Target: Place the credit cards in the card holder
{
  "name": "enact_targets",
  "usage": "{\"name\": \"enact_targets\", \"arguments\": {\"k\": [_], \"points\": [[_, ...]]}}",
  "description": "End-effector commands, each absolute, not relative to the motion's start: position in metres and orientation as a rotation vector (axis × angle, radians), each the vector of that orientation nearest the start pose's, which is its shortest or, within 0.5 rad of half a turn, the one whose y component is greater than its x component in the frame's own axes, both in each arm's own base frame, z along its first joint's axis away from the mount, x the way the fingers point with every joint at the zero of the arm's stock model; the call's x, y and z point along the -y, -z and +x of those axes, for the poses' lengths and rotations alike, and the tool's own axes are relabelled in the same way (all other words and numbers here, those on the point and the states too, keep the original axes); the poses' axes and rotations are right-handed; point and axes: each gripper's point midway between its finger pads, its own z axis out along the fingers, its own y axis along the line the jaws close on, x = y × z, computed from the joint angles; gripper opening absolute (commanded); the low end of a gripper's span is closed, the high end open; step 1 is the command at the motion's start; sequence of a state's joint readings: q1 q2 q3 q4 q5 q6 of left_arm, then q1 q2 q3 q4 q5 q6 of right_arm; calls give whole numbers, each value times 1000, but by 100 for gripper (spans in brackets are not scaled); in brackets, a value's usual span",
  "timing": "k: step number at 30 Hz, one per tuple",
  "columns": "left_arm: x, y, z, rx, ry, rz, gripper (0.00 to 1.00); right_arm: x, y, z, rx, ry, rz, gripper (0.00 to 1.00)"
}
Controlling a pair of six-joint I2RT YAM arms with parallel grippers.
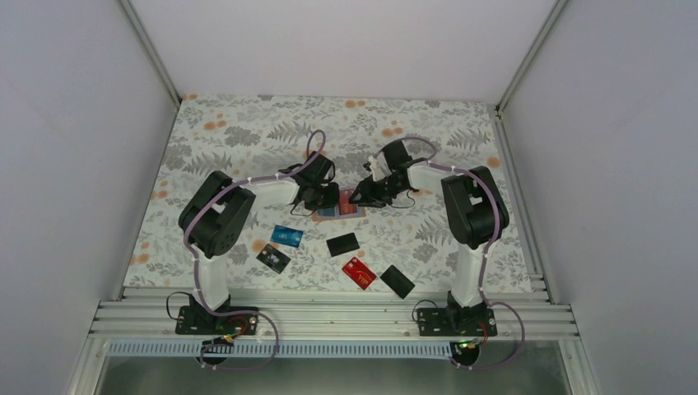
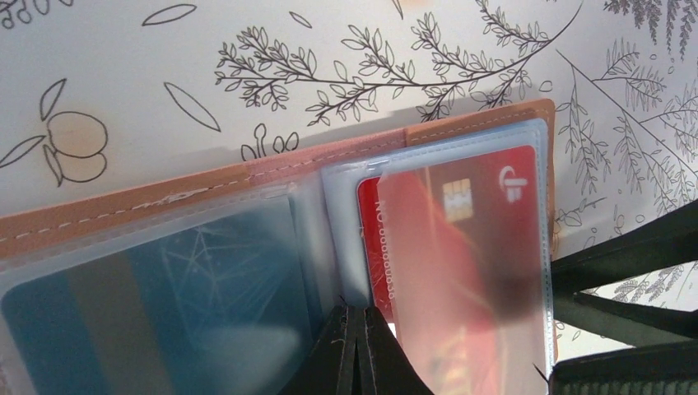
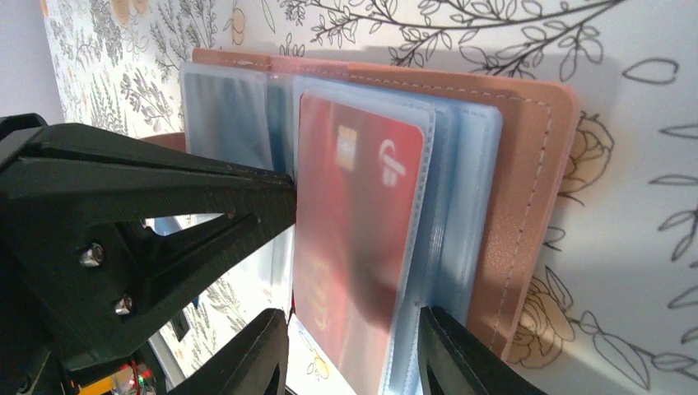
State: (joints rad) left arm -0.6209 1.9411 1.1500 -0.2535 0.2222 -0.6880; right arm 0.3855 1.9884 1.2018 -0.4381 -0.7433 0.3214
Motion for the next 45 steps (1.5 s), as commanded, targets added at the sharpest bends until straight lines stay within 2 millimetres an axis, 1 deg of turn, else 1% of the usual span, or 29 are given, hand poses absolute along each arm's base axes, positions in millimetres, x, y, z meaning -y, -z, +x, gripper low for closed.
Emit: {"name": "enact_targets", "arguments": {"k": [1,5,12,21,24,29,34,40,45], "points": [[292,5,334,-2839,655,8,2,-256,-35,333,-2841,-1121,-258,42],[293,6,333,-2841,657,6,2,-254,-35,332,-2841,-1105,-254,42],[294,4,334,-2836,662,6,2,-269,-42,326,-2801,-1276,-299,42],[295,4,333,-2836,663,9,2,-274,-44,324,-2795,-1324,-313,41],[295,4,333,-2836,663,7,2,-273,-45,326,-2799,-1302,-312,41],[295,4,333,-2838,662,8,2,-262,-40,331,-2836,-1157,-297,41],[295,5,333,-2837,660,8,2,-257,-43,332,-2845,-1088,-299,41],[294,7,332,-2844,655,6,2,-263,-53,335,-2829,-1083,-320,41],[294,7,332,-2842,654,8,2,-268,-53,335,-2830,-1086,-336,41]]}}
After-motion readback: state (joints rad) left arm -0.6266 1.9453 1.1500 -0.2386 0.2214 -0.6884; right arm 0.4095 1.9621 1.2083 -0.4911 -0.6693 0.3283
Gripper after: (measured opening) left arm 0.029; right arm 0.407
